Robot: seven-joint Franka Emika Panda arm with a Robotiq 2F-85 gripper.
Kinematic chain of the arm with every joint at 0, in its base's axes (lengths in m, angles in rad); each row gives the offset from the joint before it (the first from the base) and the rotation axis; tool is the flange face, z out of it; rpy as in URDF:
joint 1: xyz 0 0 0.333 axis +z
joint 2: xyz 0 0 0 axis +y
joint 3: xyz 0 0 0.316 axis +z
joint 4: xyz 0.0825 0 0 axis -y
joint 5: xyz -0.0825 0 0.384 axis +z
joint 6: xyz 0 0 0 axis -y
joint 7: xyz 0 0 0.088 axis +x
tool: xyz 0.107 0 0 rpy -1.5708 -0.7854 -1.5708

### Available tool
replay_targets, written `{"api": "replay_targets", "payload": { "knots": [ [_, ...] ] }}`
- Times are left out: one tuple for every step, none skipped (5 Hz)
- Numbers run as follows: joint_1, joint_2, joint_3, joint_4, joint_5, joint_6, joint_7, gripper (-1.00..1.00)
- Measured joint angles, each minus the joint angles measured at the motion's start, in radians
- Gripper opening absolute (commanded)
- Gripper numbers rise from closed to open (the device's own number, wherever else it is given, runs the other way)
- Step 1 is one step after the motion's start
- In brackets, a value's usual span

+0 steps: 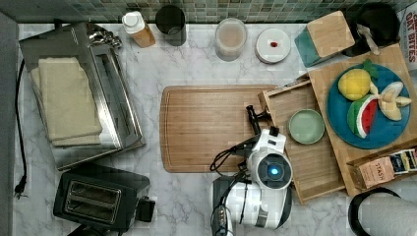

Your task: Close the drawer.

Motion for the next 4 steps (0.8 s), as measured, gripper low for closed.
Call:
{"api": "replay_targets", "payload": {
  "knots": [
    [-0.017, 0.068, -0.043, 0.062, 0.056, 0.012, -0.100, -1.00],
    [-0.065, 0.119, -0.059, 0.127, 0.085, 0.012, -0.162, -1.00],
    [-0.096, 0.154, -0.061, 0.187, 0.087, -0.028, -0.189, -1.00],
    [-0.123, 0.194, -0.061, 0.236, 0.202, -0.039, -0.290, -1.00]
  ]
}}
